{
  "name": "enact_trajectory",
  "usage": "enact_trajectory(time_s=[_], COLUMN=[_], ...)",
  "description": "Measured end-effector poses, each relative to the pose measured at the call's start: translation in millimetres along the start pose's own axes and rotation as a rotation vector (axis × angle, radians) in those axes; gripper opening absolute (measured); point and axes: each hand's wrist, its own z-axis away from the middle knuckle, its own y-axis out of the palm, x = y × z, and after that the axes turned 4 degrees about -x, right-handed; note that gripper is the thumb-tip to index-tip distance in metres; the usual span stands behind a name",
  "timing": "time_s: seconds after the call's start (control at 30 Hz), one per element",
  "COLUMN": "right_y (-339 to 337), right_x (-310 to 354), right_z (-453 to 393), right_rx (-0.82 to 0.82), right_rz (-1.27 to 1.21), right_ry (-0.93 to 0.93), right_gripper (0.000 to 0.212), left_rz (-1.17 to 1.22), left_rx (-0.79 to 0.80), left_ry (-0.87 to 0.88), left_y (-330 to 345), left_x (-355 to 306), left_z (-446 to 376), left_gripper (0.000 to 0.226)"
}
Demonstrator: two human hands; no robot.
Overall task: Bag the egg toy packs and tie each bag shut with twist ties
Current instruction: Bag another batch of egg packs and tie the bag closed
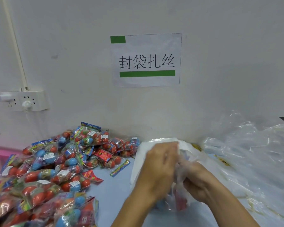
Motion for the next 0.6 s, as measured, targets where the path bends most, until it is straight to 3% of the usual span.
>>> enact_trajectory(time_s=[0.1, 0.17, 0.27, 0.33, 0.4, 0.47, 0.53, 0.6], right_y=[-3, -5, -6, -6, -3, -6, -10, -13], right_x=[-1, -2, -4, -5, -6, -13, -19, -23], right_z=[-7, -7, -12, -13, -12, -24, -35, -42], right_rx=[0.039, 0.027, 0.030, 0.026, 0.004, -0.123, -0.255, -0.300], right_rz=[0.004, 0.010, 0.035, 0.036, 0.018, 0.064, 0.159, 0.201], right_ry=[0.051, 0.045, 0.036, 0.032, 0.044, -0.008, -0.073, -0.108], right_gripper=[0.040, 0.050, 0.046, 0.030, 0.032, 0.021, 0.030, 0.035], left_rz=[-0.153, -0.278, -0.221, -0.294, -0.348, -0.260, -0.207, -0.212], left_rx=[-0.232, -0.214, -0.075, 0.027, 0.051, 0.090, 0.140, 0.088], left_ry=[-0.294, -0.552, -0.808, -0.774, -0.680, -0.622, -0.590, -0.526], left_y=[-21, -29, -21, -14, -9, -7, -4, -4], left_x=[30, 56, 78, 85, 86, 84, 81, 80], left_z=[-7, -6, 0, 3, 6, 11, 15, 14], left_gripper=[0.024, 0.020, 0.037, 0.046, 0.047, 0.047, 0.044, 0.038])
